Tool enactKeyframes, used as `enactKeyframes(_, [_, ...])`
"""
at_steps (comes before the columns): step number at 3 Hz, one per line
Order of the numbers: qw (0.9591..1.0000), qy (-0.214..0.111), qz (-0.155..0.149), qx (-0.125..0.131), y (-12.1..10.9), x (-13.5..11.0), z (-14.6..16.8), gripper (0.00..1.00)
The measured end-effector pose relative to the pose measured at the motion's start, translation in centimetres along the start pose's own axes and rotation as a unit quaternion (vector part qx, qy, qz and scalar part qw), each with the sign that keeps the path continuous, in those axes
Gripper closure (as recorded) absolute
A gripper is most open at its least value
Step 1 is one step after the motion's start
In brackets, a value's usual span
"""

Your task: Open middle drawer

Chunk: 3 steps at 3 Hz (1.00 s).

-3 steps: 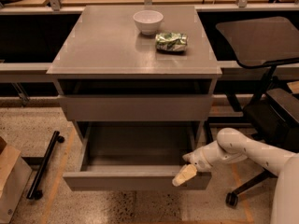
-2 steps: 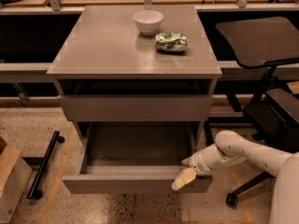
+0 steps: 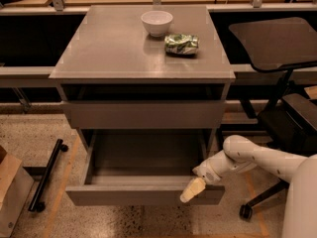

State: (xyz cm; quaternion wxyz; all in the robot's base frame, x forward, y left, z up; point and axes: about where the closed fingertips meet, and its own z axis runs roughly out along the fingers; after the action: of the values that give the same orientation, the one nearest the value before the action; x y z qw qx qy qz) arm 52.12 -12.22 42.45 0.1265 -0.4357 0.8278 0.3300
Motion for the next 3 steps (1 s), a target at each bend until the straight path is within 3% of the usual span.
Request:
enactKeyframes(1, [0.9998,0.011,0.017,-0.009,2.3,1.6,-0.4,0.00])
enactKeyframes(2, [0.9985,0.024,0.035,-0.034,4.0,4.1,0.0,0.00])
enactKeyframes(3, [0.9984,0.024,0.036,-0.035,4.1,4.2,0.0,0.00])
